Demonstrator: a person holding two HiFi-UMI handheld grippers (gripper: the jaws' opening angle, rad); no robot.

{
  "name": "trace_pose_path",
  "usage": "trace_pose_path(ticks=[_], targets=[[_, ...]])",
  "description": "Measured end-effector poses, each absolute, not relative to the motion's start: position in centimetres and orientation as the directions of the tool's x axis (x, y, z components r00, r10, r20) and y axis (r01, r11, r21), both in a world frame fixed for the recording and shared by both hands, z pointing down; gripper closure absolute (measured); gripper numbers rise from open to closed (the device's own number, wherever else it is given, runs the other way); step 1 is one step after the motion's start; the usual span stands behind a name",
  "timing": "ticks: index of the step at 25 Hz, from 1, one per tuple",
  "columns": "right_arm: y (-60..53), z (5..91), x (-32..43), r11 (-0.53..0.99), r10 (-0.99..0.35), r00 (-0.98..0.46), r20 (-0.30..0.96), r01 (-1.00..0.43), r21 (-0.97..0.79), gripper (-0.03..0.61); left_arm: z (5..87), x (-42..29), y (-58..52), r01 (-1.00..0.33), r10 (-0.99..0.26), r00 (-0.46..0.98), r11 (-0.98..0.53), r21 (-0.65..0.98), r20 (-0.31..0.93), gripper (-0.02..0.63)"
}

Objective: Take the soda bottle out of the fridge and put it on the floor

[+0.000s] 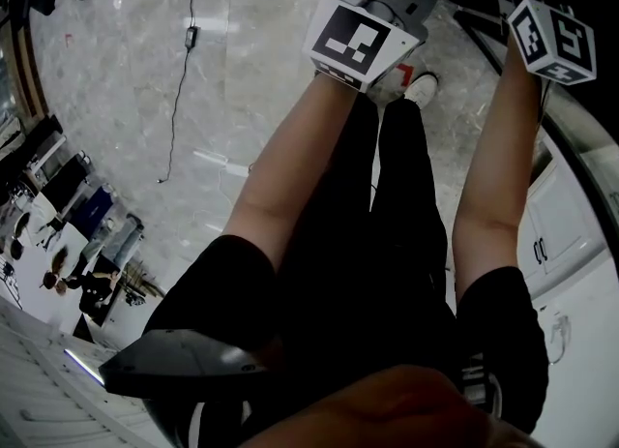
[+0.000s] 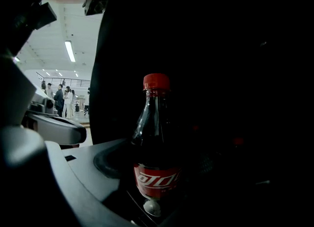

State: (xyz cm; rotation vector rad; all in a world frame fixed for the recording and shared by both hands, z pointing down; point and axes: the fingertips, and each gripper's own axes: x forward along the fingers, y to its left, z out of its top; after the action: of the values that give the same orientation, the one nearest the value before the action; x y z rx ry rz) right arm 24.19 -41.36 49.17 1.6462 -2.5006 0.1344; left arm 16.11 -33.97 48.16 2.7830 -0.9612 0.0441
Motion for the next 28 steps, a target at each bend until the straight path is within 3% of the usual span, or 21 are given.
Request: trace_pose_path(ticks=[11, 28], targets=[[-30.7, 49.4, 15.6, 0.605, -0.783, -0.601, 0.162, -0.795, -0.027, 0.259, 51.5, 9.1, -28.4, -0.682, -0.673, 0.730, -0.702, 0.207, 0.120, 0.614], [-23.3, 71.9, 2.6, 0.729, -0.615, -0.693, 0.376, -0.681, -0.063, 0.259, 68.2, -3.7, -23.6, -0.787, -0.727, 0.615, -0.548, 0.283, 0.305, 0.614]])
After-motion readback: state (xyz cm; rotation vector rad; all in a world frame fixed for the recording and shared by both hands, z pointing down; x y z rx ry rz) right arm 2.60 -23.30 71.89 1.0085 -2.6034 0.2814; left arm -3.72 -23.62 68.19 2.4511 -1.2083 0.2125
